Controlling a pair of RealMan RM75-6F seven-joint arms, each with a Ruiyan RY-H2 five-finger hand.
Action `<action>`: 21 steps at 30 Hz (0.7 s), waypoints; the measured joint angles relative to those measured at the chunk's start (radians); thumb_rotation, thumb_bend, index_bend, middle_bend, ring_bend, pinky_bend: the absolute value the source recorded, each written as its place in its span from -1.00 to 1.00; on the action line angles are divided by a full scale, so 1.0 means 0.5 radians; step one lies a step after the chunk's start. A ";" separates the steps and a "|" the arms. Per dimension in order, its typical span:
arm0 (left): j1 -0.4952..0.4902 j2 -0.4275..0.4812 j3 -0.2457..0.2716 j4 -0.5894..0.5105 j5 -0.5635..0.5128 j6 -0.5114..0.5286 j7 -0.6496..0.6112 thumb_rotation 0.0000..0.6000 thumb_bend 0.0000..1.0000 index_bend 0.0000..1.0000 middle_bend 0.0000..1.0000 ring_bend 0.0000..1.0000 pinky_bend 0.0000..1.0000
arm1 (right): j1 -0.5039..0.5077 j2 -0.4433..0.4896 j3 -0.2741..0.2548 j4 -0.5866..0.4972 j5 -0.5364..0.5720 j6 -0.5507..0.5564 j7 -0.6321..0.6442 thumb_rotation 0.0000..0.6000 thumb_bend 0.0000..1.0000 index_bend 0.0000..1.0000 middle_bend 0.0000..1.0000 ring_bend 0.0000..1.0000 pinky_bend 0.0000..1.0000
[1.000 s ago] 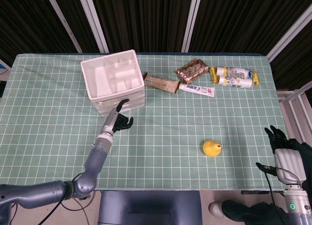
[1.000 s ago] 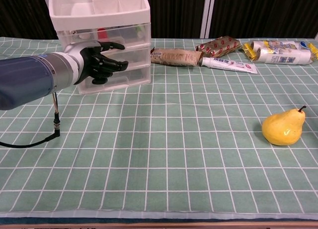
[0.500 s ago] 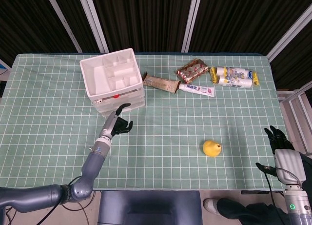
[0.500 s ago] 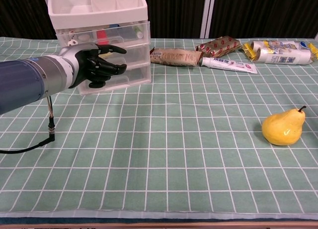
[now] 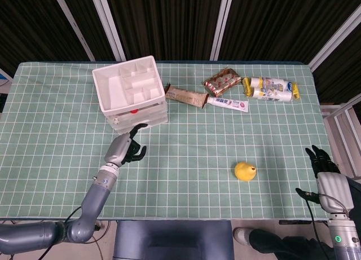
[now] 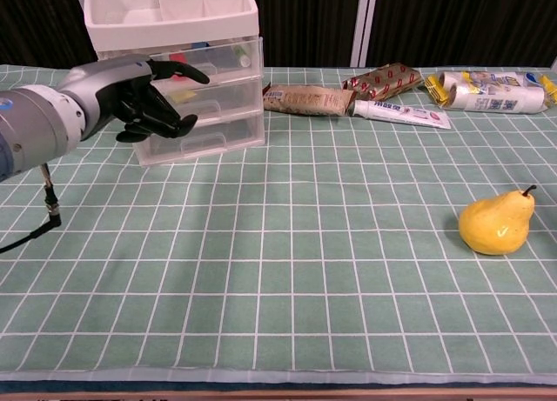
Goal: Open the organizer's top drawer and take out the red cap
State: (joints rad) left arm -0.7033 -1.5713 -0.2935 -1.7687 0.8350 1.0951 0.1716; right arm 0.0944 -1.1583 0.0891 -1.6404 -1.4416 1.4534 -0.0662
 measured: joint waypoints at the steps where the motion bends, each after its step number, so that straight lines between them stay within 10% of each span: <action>1: -0.002 0.031 0.014 -0.029 0.016 0.018 0.062 1.00 -0.05 -0.68 0.97 0.89 0.87 | 0.000 -0.001 0.000 0.000 0.001 0.000 -0.001 1.00 -0.86 -1.00 -1.00 -1.00 -0.54; 21: -0.107 0.392 0.003 -0.303 -0.166 0.281 0.783 1.00 -0.06 -0.62 0.98 0.89 0.87 | 0.000 0.008 0.001 -0.024 0.024 -0.021 0.013 1.00 -0.86 -1.00 -1.00 -1.00 -0.54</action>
State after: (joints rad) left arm -0.7569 -1.3753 -0.2920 -1.9201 0.7522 1.2358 0.5630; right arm 0.0946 -1.1541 0.0893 -1.6523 -1.4296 1.4431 -0.0596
